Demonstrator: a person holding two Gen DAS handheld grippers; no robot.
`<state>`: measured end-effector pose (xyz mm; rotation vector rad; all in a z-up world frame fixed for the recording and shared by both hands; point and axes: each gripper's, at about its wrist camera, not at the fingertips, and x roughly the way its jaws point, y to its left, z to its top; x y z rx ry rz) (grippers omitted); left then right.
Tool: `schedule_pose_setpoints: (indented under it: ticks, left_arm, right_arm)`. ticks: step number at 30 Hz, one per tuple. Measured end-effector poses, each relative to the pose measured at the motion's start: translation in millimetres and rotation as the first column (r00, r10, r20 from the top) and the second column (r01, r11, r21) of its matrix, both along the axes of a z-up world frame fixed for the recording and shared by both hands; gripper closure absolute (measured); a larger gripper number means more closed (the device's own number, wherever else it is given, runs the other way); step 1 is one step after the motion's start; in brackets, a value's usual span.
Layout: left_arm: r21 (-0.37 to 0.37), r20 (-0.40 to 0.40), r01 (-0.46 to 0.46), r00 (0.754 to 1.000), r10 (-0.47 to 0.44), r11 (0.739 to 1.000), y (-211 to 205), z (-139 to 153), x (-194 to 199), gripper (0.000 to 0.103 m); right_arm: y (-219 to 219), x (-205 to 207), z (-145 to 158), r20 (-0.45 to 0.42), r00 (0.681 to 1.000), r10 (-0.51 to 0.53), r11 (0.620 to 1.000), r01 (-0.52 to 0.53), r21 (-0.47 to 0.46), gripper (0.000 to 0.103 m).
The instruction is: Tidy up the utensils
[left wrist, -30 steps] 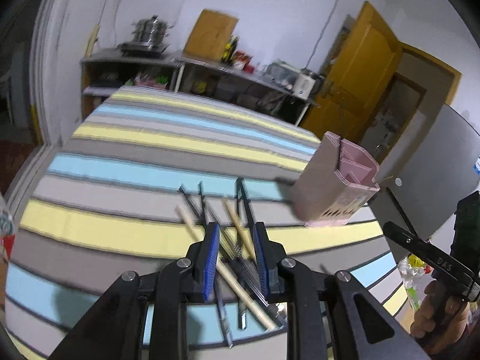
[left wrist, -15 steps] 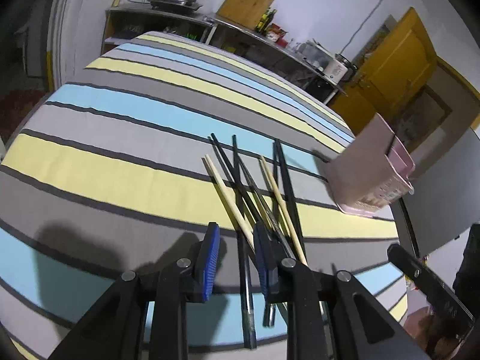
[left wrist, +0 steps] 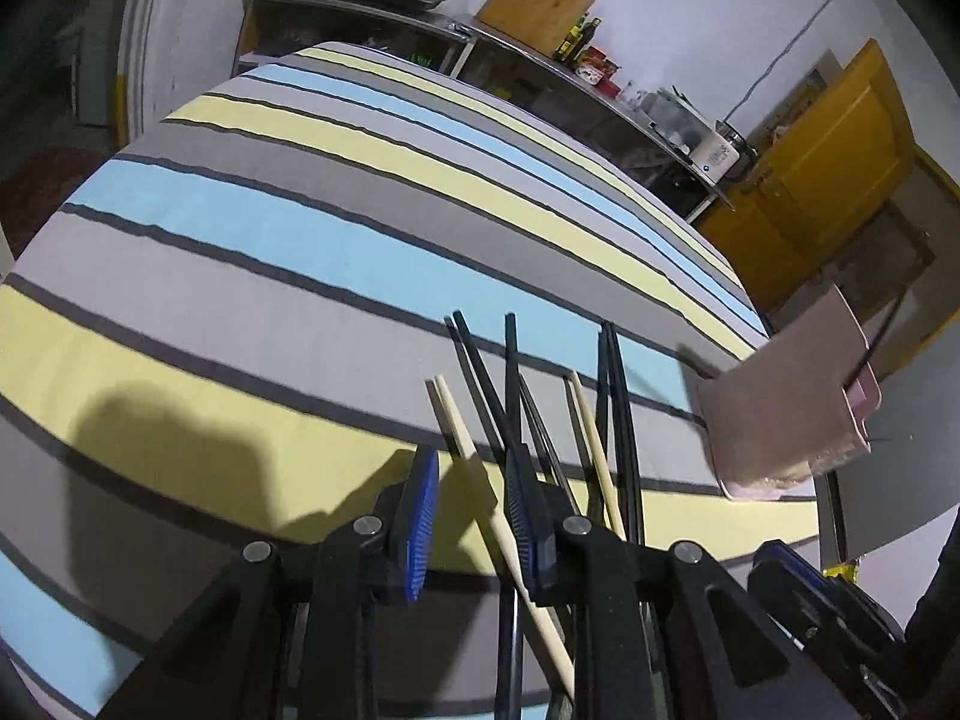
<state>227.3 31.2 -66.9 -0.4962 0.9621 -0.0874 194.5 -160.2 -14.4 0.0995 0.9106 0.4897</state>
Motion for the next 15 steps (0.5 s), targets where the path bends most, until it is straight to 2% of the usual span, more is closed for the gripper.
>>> schedule_pose_setpoints:
  ticks: [4, 9, 13, 15]
  left_arm:
    - [0.01, -0.006, -0.008, 1.0, 0.008, 1.0, 3, -3, 6, 0.08]
    - [0.058, -0.001, 0.003, 1.0, -0.003, 0.998, 0, -3, 10, 0.081]
    - [0.087, -0.002, 0.0, 1.0, 0.0, 0.996, 1, -4, 12, 0.091]
    - [0.075, -0.001, 0.001, 1.0, -0.001, 0.997, 5, -5, 12, 0.094]
  right_arm:
    - [11, 13, -4, -0.003, 1.0, 0.011, 1.0, -0.011, -0.016, 0.086]
    - [23, 32, -9, -0.006, 1.0, 0.025, 0.999, -0.025, -0.035, 0.086]
    - [31, 47, -13, -0.014, 0.999, 0.041, 0.998, -0.041, -0.043, 0.086]
    - [36, 53, -16, -0.023, 0.998, 0.05, 0.998, -0.051, -0.047, 0.086]
